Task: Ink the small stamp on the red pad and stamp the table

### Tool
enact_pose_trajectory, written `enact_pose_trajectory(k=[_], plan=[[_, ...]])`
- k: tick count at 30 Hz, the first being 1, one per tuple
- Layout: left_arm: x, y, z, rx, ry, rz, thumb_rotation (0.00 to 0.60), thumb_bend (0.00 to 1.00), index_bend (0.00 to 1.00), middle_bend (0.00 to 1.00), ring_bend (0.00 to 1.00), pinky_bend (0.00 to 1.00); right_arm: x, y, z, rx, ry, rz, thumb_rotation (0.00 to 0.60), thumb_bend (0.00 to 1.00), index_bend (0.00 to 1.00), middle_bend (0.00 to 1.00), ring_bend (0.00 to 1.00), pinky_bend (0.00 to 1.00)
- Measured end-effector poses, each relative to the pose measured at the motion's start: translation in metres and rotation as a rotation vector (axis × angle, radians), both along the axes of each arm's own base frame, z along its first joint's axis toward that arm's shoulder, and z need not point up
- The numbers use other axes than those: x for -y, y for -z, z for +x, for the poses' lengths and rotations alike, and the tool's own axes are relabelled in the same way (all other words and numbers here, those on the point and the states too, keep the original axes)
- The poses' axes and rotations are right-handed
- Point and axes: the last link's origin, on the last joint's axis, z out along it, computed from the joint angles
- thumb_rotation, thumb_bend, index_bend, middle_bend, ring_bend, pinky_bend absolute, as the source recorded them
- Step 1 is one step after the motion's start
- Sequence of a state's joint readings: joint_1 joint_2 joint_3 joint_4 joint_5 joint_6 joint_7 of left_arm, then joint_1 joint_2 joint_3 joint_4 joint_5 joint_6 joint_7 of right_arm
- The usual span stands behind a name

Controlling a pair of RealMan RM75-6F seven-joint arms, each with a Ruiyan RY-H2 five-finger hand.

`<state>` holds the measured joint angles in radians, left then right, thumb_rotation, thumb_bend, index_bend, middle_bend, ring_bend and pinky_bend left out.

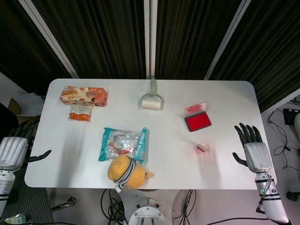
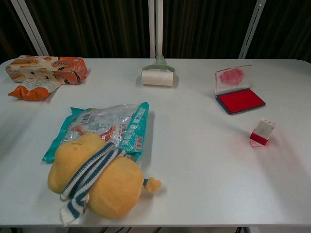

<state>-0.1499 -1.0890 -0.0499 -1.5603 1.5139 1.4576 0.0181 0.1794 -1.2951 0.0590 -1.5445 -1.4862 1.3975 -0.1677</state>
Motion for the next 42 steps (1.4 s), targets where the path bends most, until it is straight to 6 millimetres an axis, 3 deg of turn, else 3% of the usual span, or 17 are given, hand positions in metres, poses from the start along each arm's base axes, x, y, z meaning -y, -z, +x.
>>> enact_pose_trajectory(k=[5,21,33,42], plan=[[0.001,0.002,-0.002,0.005,-0.009,-0.008,0.331,0.12,0.08,0.19,0.12,0.2,0.002,0.015,0.005,-0.029,-0.011,0.041,0.6,0.15,0.0,0.0,0.0,0.0],[0.0,0.002,-0.007,0.008,-0.016,-0.016,0.331,0.12,0.08,0.19,0.12,0.2,0.027,0.096,0.027,-0.088,-0.059,0.126,0.6,0.13,0.0,0.0,0.0,0.0],[0.0,0.0,-0.009,0.007,-0.013,-0.017,0.333,0.12,0.08,0.19,0.12,0.2,0.043,0.12,0.037,-0.091,-0.062,0.156,0.6,0.13,0.0,0.0,0.0,0.0],[0.001,0.003,-0.016,0.005,-0.041,-0.031,0.33,0.12,0.08,0.19,0.12,0.2,0.049,0.123,0.036,-0.121,-0.065,0.178,0.6,0.12,0.0,0.0,0.0,0.0]])
